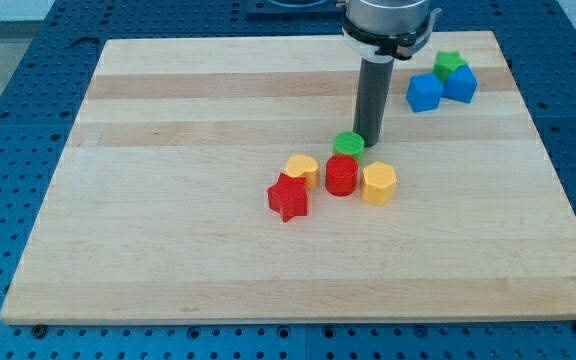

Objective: Move the blue cube to the top right of the green circle

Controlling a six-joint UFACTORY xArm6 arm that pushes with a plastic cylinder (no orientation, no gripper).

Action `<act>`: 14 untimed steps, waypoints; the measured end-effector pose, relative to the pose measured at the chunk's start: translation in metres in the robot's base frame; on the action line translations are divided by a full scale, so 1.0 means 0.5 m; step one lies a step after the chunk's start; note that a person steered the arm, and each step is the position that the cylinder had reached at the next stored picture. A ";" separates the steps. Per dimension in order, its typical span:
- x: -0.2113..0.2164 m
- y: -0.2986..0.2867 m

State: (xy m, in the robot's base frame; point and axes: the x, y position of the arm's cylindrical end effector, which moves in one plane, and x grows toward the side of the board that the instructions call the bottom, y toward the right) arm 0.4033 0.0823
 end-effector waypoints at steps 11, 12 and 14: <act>-0.107 0.047; -0.139 0.028; -0.100 -0.005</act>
State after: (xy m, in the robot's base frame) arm 0.3532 0.0797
